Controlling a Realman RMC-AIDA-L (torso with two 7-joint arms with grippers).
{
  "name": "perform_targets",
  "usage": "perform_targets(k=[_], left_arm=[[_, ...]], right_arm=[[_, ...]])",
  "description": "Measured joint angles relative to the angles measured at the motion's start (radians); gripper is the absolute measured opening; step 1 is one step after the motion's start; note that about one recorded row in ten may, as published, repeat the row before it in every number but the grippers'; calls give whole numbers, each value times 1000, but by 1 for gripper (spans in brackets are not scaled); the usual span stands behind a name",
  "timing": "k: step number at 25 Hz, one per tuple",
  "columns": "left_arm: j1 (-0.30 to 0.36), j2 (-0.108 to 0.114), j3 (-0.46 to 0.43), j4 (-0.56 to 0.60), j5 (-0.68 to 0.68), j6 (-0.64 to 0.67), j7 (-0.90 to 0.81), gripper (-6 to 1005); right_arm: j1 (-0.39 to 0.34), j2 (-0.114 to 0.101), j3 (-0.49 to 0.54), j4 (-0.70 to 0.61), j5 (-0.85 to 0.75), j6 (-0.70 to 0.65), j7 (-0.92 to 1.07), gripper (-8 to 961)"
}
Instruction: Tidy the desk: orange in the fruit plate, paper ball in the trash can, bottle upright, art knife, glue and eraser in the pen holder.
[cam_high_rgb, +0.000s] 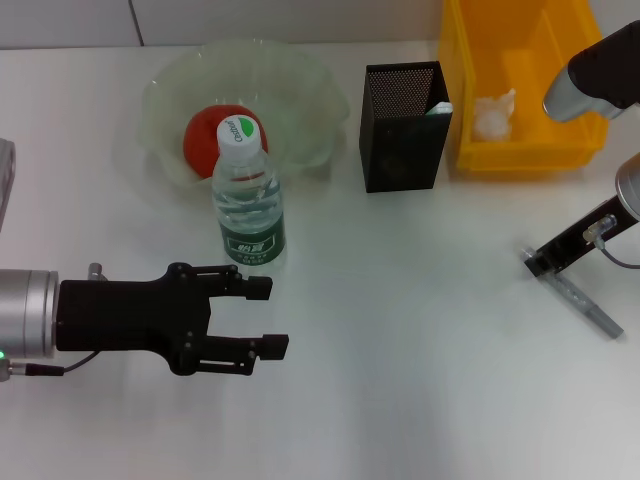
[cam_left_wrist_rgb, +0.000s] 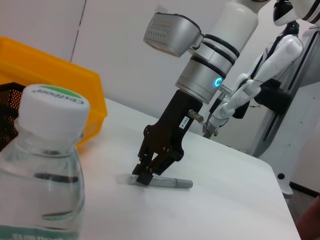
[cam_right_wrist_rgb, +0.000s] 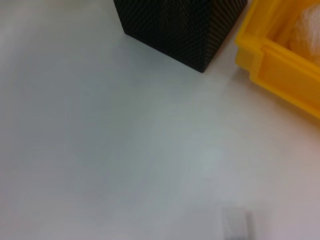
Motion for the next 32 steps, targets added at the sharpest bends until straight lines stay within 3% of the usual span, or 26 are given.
perform_targets(k=[12,16,18,20,22,23,24,25,26,28,29,30,31,32], left_arm=[[3,0,-1,0,0,0,0,783],[4,1,-5,1,0,4,0,783],[4,1,-5,2,0,5,0,783],[5,1,-5,2,0,5,0,783],[5,0,-7,2,0,6,0,783],[4,0,-7,2,0,6,0,783],[4,0,-7,2,0,6,0,783],[3,0,-7,1,0,6,0,783],[2,0,-6,0,0,6,0,783],[1,0,-7,0,0,5,0,783],[1,0,-8,0,0,5,0,783],[1,-1,-8,-1,0,5,-1,783],[1,-1,-8,-1,0,5,-1,783],[1,-1,-9,0,0,4,-4,783]], right_arm=[[-10,0,10,-38,11,-12,-15,141],[-34,-1,40,-132,65,-54,-32,140],[-64,-1,119,-256,144,-95,-62,139],[-76,-2,151,-301,181,-102,-77,139],[-107,-1,221,-368,305,-100,-128,138],[-140,-2,302,-394,485,-71,-216,138],[-140,-2,302,-394,485,-71,-216,138],[-173,0,354,-355,680,-21,-336,137],[-173,0,354,-355,680,-21,-336,137],[-210,0,365,-191,986,79,-580,137],[-210,0,365,-191,986,79,-580,136],[-207,0,362,-26,1183,111,-791,136],[-207,0,362,-26,1183,111,-791,136],[-195,0,363,70,1265,117,-889,135]])
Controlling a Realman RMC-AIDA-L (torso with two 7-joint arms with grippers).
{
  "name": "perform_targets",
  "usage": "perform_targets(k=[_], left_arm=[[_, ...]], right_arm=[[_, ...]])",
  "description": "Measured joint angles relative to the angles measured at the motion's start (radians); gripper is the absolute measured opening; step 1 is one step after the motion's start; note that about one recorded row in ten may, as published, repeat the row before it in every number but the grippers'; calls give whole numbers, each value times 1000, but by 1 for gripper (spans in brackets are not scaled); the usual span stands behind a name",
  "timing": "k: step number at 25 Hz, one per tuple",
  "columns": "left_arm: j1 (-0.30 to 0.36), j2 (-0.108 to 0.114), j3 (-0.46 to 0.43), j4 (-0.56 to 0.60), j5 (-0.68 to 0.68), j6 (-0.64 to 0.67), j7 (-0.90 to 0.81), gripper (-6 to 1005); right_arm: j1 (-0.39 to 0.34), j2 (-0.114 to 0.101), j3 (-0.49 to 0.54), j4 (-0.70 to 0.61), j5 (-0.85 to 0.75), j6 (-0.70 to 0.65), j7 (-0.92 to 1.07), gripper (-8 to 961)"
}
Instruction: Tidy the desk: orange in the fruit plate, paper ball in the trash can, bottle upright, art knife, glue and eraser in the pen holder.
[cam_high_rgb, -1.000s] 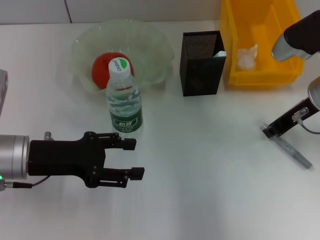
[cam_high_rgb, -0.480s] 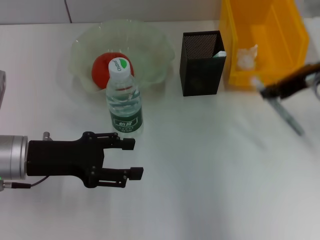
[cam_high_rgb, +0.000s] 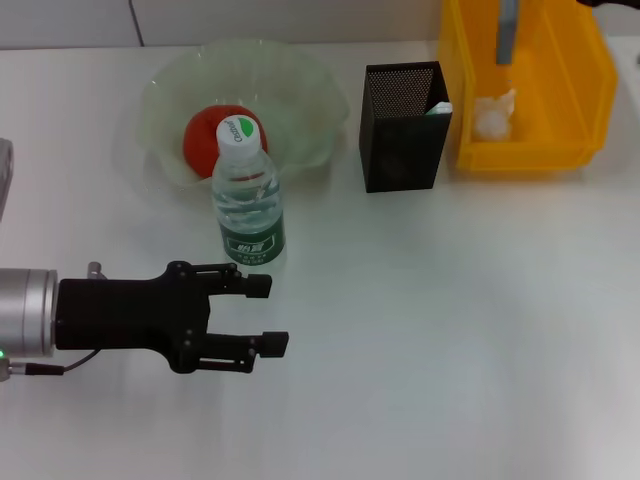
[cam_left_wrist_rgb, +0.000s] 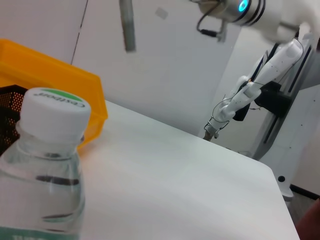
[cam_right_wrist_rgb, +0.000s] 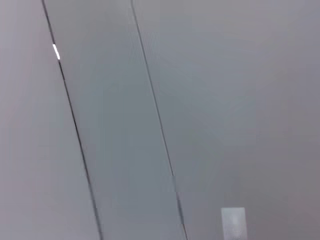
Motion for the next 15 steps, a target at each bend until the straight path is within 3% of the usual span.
perform_targets(k=[1,2,4,6,11,15], left_arm=[[0,0,0,0,0,0,-4,783],[0,0,0,0,0,0,-4,783],[0,0,0,1,0,0,-7,783],[0,0,0,1,0,0,-7,783],[-1,1,-1,-2,-3,-6,-7,783],[0,4,-4,-5,-4,-8,-8,783]], right_arm=[[34,0,0,149,111,2,-161,135],[34,0,0,149,111,2,-161,135],[105,0,9,357,172,22,-330,134],[144,2,11,461,200,50,-428,134],[219,6,4,639,277,110,-641,141],[240,7,11,681,280,124,-673,153]])
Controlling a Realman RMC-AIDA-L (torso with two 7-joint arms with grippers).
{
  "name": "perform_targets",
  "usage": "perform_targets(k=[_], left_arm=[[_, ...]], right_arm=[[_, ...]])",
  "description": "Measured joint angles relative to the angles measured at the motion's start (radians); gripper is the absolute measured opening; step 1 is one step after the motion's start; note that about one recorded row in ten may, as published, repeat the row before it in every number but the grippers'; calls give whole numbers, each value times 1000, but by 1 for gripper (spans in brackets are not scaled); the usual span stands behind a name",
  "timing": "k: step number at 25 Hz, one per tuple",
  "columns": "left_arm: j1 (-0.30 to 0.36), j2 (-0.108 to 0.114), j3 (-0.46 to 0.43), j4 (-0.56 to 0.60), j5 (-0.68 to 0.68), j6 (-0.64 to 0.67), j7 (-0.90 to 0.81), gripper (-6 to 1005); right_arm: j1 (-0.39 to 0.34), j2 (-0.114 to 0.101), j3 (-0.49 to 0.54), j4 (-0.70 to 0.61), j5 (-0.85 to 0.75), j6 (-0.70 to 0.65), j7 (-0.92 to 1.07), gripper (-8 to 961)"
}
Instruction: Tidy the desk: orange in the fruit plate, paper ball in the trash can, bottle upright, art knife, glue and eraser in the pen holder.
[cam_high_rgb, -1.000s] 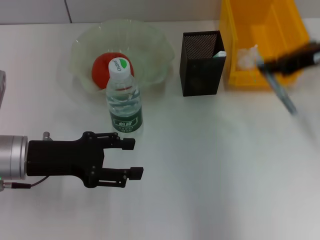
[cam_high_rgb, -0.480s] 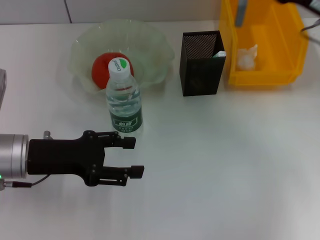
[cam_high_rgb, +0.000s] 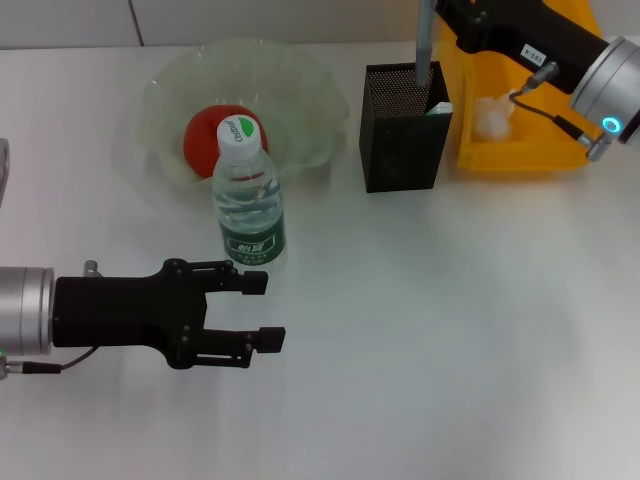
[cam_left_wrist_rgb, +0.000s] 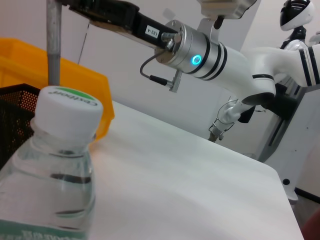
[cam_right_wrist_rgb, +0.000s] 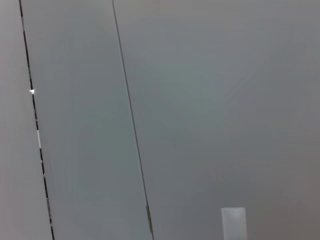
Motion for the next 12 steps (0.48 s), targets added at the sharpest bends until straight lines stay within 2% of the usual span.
perform_targets(k=[4,9,12], left_arm=[[2,0,-3,0,0,-2,1,783],[4,0,-7,-1,4,-5,4,783],[10,2,-9,1,3,-5,8,783]], right_arm=[[7,0,1,13,0,2,-9,164],[2,0,1,15,1,-9,-4,323],[-27,-8,-1,-10,-1,-83,76,413]])
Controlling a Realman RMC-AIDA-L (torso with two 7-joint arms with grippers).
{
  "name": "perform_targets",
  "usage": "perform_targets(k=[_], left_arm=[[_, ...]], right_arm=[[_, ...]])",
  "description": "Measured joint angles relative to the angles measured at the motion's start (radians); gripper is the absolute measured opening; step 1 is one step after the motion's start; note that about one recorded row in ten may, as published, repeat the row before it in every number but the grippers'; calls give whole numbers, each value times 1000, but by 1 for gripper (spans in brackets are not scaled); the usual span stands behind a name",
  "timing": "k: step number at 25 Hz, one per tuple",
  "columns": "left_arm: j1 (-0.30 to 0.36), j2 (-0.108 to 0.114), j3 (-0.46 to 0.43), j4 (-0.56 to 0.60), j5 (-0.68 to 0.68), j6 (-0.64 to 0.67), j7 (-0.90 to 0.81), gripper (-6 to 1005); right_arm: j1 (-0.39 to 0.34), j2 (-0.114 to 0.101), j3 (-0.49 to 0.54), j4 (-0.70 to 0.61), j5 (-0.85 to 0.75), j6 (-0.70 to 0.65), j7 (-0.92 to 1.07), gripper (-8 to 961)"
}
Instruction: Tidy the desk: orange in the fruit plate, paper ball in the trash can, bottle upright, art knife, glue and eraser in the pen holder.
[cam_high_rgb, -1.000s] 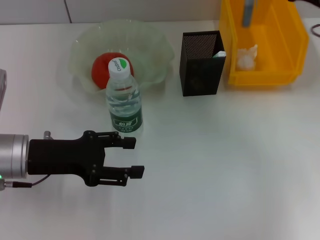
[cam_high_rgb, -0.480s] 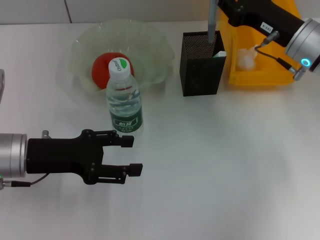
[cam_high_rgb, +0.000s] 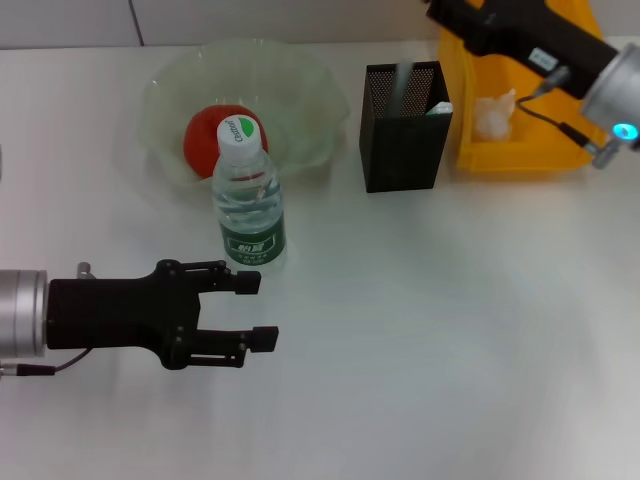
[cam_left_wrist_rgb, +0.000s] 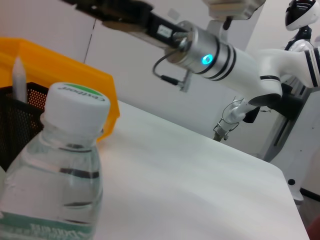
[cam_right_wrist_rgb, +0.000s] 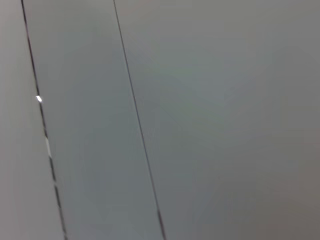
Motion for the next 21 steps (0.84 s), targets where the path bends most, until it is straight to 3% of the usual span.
perform_targets(k=[1,3,4,5,6,7,9,10,11,14,15,21], left_arm=[[0,0,0,0,0,0,0,783],[9,12,-11,5,-3,8,-1,783],[13,17,-22,6,-3,14,-3,783],[13,17,-22,6,-3,14,-3,783],[13,17,-22,6,-3,14,-3,783],[18,24,-40,7,-3,24,-1,783],[22,29,-55,8,-2,37,2,783],[22,29,-55,8,-2,37,2,783],[23,32,-62,8,-2,42,2,783],[23,34,-67,8,-2,52,2,783],[23,35,-69,13,-2,72,3,783],[23,32,-69,18,-1,75,3,783]], right_arm=[[-50,-16,-11,-66,-16,-116,115,439],[-80,-26,-20,-114,-40,-180,171,491],[-141,-45,-32,-215,-118,-299,272,517],[-141,-45,-32,-215,-118,-299,272,528],[-191,-55,-30,-322,-254,-412,370,539],[-191,-55,-30,-322,-254,-412,370,550],[-241,-51,15,-396,-478,-531,427,572],[-241,-51,15,-396,-478,-531,427,583],[-265,-42,54,-389,-577,-577,392,594],[-289,-34,68,-358,-609,-592,329,707],[-312,-20,68,-310,-614,-591,254,744],[-312,-10,67,-268,-615,-584,228,744]])
